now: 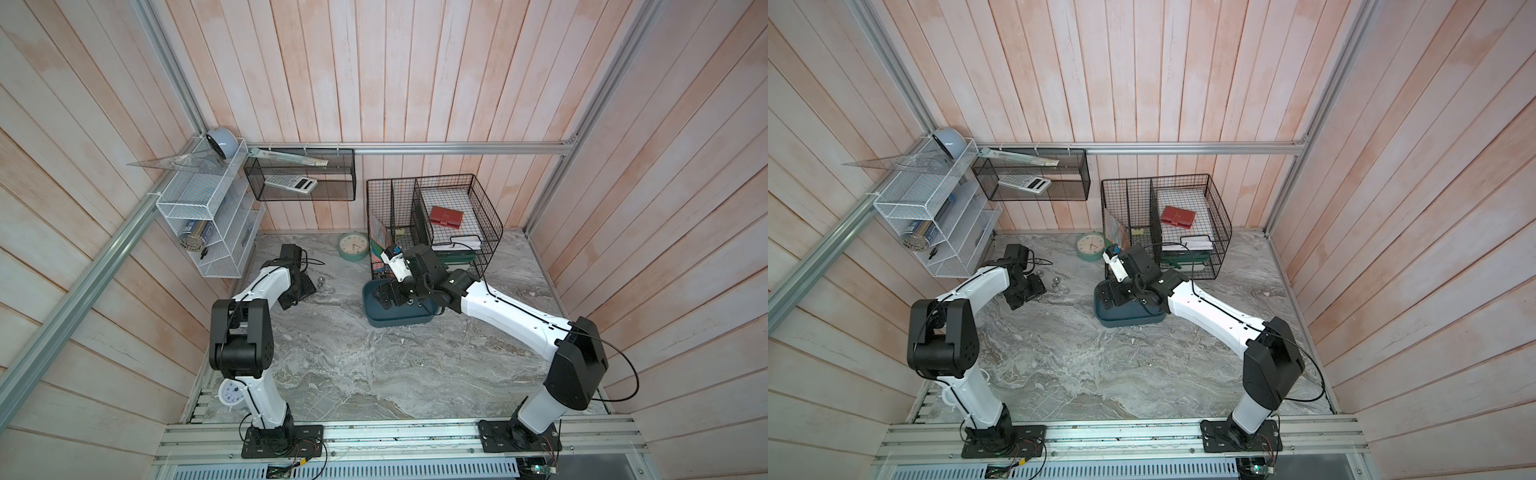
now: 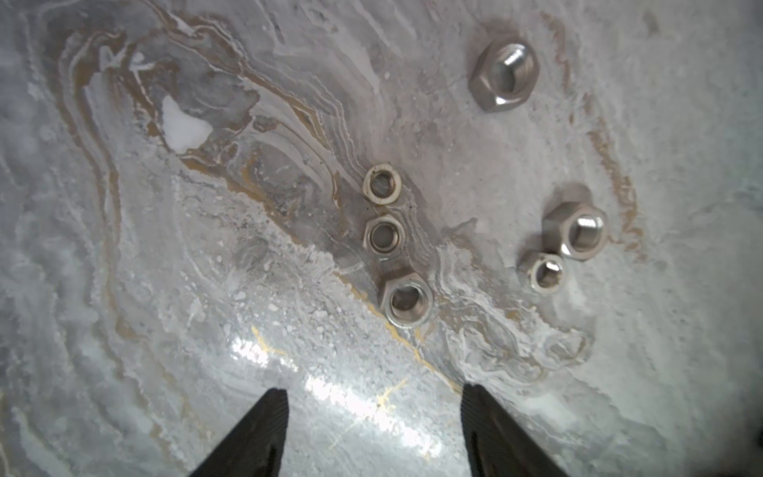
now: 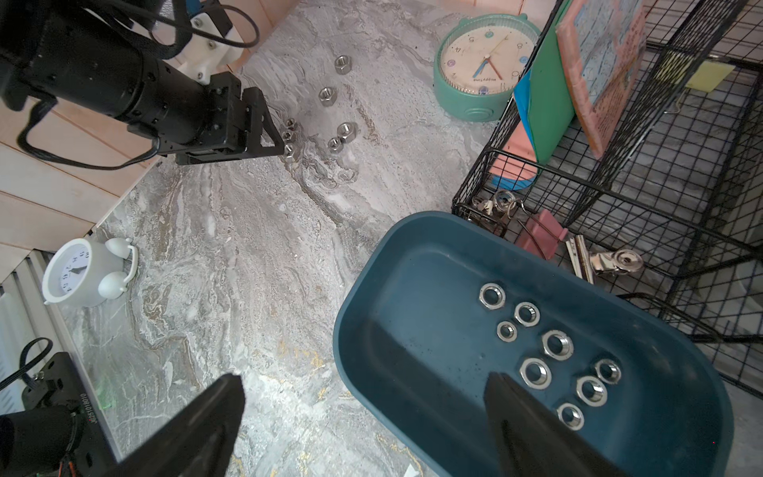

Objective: Put the nuts on the desktop into the storage box
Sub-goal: Pick up the nut from the center of the board.

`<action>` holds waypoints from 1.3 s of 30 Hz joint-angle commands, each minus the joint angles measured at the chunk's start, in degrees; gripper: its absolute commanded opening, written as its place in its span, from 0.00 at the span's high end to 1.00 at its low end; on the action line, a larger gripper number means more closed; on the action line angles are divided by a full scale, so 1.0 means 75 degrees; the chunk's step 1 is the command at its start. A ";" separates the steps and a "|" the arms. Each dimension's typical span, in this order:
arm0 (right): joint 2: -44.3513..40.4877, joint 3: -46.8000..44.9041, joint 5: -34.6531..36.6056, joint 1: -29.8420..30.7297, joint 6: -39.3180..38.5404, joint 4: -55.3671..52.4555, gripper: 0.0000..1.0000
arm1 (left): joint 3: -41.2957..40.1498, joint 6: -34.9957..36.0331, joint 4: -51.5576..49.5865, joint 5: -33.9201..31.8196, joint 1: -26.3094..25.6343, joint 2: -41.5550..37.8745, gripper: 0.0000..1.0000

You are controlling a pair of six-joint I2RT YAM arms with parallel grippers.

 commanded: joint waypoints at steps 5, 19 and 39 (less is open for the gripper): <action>0.0038 0.0208 0.0280 0.0052 -0.0096 -0.0252 0.02 | 0.0514 0.0135 0.0270 0.0085 0.0100 0.0546 0.44; -0.0131 -0.0006 0.0482 0.0052 -0.0014 -0.0283 0.02 | 0.0759 0.0205 0.0406 0.0352 0.0087 0.1055 0.51; -0.0290 -0.0186 0.0609 0.0045 0.0068 -0.0247 0.02 | 0.0746 0.0286 0.0333 0.0207 -0.0018 0.1028 0.76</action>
